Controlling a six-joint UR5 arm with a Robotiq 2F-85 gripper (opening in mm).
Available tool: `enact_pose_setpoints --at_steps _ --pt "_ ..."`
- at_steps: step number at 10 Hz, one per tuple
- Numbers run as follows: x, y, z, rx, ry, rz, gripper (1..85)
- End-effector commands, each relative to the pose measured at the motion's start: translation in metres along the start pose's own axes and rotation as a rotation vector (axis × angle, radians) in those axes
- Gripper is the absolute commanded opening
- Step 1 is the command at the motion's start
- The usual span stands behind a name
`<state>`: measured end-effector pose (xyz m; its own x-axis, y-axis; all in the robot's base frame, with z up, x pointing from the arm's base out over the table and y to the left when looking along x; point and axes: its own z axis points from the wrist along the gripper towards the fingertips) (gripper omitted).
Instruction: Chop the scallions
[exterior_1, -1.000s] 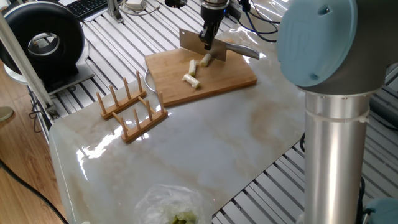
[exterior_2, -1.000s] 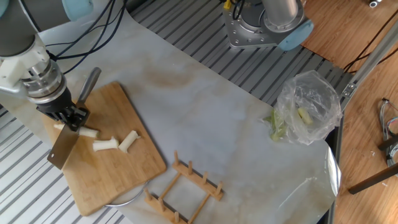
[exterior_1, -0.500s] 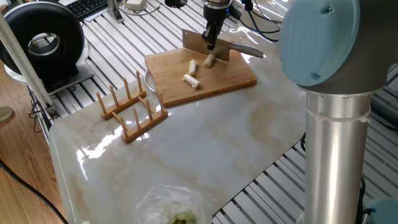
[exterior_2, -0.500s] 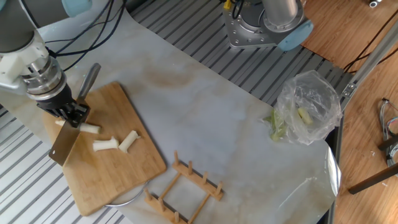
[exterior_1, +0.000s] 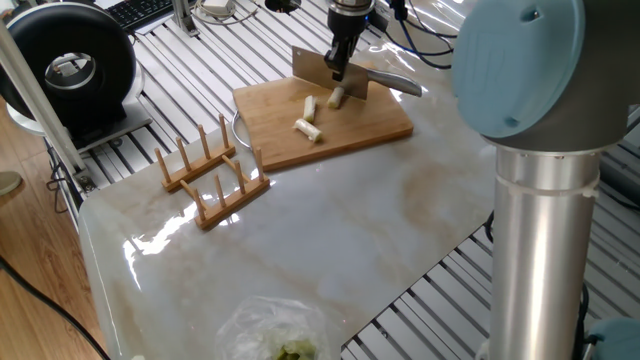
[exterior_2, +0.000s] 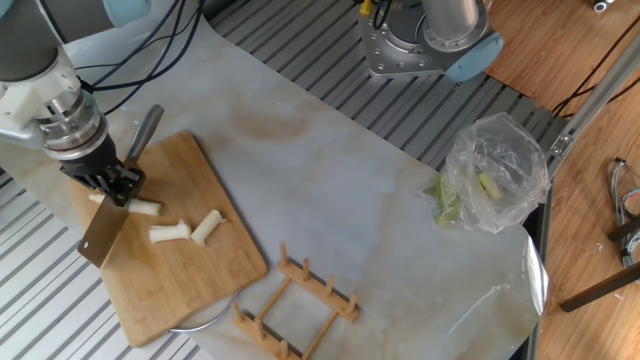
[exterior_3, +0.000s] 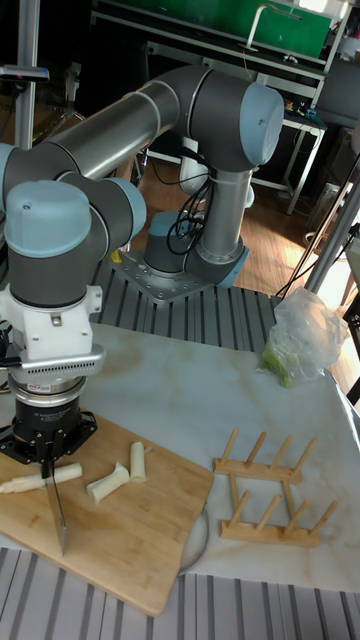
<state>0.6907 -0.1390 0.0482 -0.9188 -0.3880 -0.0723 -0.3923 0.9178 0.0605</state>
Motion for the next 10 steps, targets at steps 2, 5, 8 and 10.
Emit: enact_pose_setpoints --at_steps 2,5,8,10 --pt "0.0 0.0 -0.009 -0.024 -0.015 -0.001 1.3" --pt "0.001 0.0 -0.004 -0.013 -0.025 0.001 1.3" --pt "-0.013 0.001 0.003 -0.007 -0.047 0.003 1.3" --pt "-0.019 0.001 -0.006 -0.005 -0.048 -0.001 1.3"
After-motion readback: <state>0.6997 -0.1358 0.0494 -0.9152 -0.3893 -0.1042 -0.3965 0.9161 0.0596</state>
